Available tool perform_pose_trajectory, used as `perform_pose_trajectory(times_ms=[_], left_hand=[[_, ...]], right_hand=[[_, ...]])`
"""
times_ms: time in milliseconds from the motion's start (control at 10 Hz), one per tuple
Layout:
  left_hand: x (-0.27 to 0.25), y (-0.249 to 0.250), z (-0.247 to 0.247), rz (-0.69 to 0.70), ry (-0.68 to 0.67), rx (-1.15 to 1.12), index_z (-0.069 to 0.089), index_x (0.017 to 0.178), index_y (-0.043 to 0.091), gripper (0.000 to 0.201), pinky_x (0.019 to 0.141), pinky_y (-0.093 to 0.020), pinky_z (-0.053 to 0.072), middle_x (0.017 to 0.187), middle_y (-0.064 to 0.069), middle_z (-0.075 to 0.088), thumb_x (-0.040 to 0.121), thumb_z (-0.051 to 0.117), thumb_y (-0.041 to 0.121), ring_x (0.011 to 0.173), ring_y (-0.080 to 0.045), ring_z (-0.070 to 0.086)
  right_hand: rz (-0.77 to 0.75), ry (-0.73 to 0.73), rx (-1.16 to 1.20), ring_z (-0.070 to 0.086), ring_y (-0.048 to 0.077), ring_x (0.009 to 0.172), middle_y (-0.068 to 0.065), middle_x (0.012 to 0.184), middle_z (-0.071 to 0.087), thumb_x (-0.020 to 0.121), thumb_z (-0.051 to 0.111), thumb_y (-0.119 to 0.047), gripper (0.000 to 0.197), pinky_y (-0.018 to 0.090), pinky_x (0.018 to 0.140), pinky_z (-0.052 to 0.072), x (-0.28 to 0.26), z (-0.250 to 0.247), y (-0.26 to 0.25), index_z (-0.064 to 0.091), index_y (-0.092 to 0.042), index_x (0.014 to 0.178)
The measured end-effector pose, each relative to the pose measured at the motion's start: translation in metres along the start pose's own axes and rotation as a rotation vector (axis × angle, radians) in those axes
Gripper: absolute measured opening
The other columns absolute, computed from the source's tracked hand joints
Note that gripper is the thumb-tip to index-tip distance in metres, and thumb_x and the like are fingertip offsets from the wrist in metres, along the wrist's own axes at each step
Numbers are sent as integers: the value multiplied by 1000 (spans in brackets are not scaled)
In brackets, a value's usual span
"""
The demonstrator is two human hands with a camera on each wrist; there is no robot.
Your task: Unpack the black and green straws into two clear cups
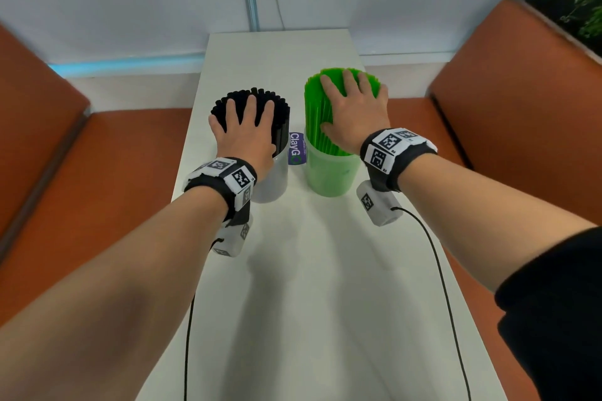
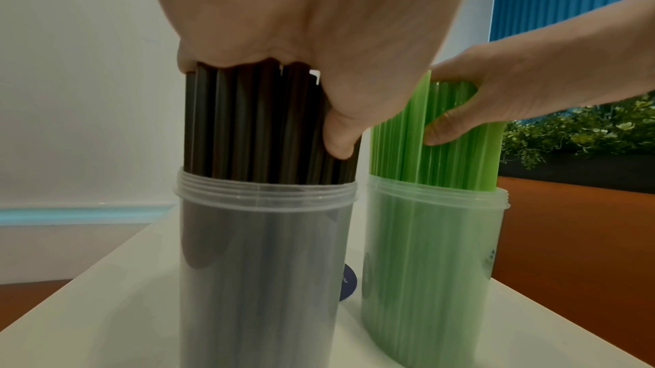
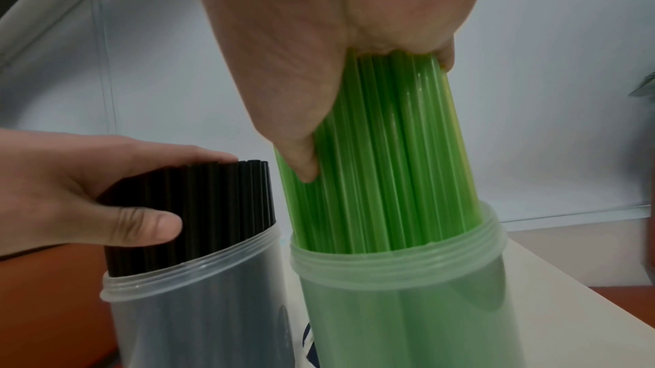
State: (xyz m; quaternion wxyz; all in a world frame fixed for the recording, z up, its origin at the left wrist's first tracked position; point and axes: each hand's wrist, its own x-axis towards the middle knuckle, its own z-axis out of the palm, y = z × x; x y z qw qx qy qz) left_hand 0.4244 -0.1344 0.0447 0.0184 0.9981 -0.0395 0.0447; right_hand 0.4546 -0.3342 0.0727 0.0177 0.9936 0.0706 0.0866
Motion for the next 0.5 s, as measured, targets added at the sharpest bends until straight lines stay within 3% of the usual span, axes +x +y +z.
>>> perform_pose_trajectory(times_ms=[200,300,400,500], left_hand=[[-3,2,-26,3,-127,-52,-2,157,29,87,115,-68,0,166,-7,-6,93,55,44,149,-41,-10],[-16,5,-43,34,-62,-70,-4,157,31,90,113,-69,-2,165,-5,-11,91,53,54,148,-42,-16],[-36,14,-62,74,18,-144,-3,155,34,83,113,-68,-4,165,-1,-7,93,48,56,148,-39,-18],[-89,23,-58,60,49,-279,4,156,37,74,115,-63,-4,166,2,-1,96,47,48,149,-33,-19]], right_hand=[[-23,-87,35,5,37,148,11,162,7,80,60,-61,96,65,114,8,-6,-18,2,1,-39,152],[-35,-81,65,-4,40,148,9,162,-2,75,58,-67,100,66,112,2,-19,-36,5,-5,-44,150],[-10,10,144,-3,40,147,9,162,-2,77,58,-58,95,68,111,4,-45,-61,4,-2,-44,150],[92,40,239,-2,35,148,8,161,-1,83,55,-47,87,64,114,7,-101,-65,3,2,-41,151]])
